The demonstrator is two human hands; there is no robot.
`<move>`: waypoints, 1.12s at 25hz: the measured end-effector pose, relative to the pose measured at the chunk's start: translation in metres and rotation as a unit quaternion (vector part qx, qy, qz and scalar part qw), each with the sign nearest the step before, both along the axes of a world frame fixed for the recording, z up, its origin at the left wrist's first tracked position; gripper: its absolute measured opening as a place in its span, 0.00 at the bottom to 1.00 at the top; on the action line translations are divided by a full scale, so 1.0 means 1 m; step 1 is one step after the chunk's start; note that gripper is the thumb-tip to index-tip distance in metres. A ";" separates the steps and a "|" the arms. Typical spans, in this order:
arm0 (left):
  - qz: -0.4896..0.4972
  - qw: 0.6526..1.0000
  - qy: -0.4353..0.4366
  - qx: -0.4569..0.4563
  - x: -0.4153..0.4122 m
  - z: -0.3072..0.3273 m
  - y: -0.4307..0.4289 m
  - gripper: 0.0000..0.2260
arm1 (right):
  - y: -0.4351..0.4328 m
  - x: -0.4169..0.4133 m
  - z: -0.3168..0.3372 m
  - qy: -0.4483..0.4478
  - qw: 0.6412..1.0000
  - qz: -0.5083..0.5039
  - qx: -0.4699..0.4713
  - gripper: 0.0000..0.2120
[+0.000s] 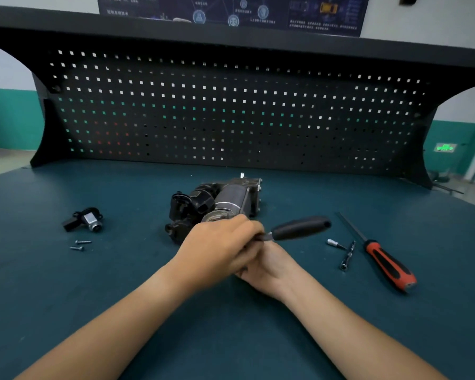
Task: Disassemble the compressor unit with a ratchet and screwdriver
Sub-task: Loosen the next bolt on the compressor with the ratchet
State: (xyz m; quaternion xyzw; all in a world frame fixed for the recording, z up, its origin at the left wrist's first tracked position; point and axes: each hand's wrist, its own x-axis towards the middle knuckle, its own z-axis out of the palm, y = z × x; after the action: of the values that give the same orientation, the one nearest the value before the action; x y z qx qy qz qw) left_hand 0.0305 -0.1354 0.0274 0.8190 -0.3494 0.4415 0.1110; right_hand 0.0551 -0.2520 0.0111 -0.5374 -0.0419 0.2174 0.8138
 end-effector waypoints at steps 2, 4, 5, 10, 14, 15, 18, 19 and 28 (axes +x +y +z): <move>-0.014 0.982 0.106 -0.153 -0.006 0.001 0.002 0.02 | 0.000 -0.001 0.001 0.006 1.000 0.014 -0.008 0.10; -0.035 0.905 0.237 -0.352 -0.005 -0.005 0.007 0.07 | 0.000 -0.001 0.001 0.017 0.999 0.044 0.007 0.12; -0.048 0.859 0.278 -0.427 -0.003 -0.006 0.008 0.08 | -0.001 -0.001 0.002 0.020 0.998 0.054 0.017 0.13; -0.095 0.832 0.295 -0.459 0.002 -0.002 0.008 0.06 | -0.002 -0.002 0.002 0.033 0.999 0.032 0.026 0.11; -0.033 0.992 0.040 -0.113 0.000 -0.006 0.004 0.07 | 0.001 -0.003 -0.001 0.037 0.999 0.001 0.022 0.11; -0.028 0.998 -0.025 -0.040 0.002 -0.008 0.003 0.07 | 0.002 -0.003 -0.001 0.039 0.999 -0.001 0.030 0.13; -0.044 0.993 0.011 -0.113 -0.001 -0.010 -0.003 0.04 | 0.001 -0.005 0.000 0.034 0.999 0.011 0.025 0.11; -0.043 0.974 0.070 -0.209 -0.004 -0.009 -0.002 0.05 | 0.000 -0.006 0.001 0.037 0.999 0.016 0.020 0.10; -0.043 0.911 0.165 -0.376 -0.008 -0.010 -0.006 0.04 | 0.005 -0.008 0.002 0.047 0.997 -0.037 0.040 0.08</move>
State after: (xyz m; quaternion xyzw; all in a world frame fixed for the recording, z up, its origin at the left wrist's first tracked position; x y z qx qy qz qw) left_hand 0.0223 -0.1412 0.0178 0.7619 -0.1691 0.3937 0.4858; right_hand 0.0473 -0.2474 0.0128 -0.4948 0.0074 0.2105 0.8431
